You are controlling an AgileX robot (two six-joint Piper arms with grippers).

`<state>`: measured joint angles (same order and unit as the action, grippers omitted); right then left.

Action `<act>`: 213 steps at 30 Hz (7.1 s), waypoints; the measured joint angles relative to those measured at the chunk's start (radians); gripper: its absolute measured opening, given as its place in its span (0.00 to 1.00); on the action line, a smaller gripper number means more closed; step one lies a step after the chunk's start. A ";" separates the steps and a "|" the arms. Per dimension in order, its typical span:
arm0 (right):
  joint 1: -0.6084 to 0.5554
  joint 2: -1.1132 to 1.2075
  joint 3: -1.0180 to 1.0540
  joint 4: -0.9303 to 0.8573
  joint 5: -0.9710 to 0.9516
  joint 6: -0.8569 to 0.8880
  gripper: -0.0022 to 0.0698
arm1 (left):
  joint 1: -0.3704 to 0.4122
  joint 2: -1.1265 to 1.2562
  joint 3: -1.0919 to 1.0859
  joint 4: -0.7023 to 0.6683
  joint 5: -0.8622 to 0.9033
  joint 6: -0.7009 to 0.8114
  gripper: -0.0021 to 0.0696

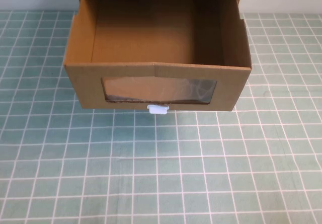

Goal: Close the shoe box

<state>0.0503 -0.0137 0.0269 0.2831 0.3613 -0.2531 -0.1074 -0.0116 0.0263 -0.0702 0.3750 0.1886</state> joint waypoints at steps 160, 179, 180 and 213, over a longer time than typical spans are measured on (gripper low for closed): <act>0.563 1.637 -1.450 0.045 -0.034 0.181 0.01 | -0.127 1.959 -2.134 -0.465 0.608 0.330 0.02; 0.466 1.893 -1.726 0.100 -0.074 0.181 0.01 | -0.127 1.959 -2.134 -0.473 0.608 0.330 0.02; 0.464 1.902 -1.734 0.101 -0.067 0.181 0.01 | -0.127 1.959 -2.134 -0.473 0.608 0.330 0.02; 0.490 0.410 -0.936 -0.137 0.620 0.401 0.01 | -0.127 0.856 -1.137 -0.451 0.217 0.439 0.02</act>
<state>0.5403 0.3962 -0.9091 0.1457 0.9817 0.1484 -0.2348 0.8443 -1.1104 -0.5213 0.5919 0.6277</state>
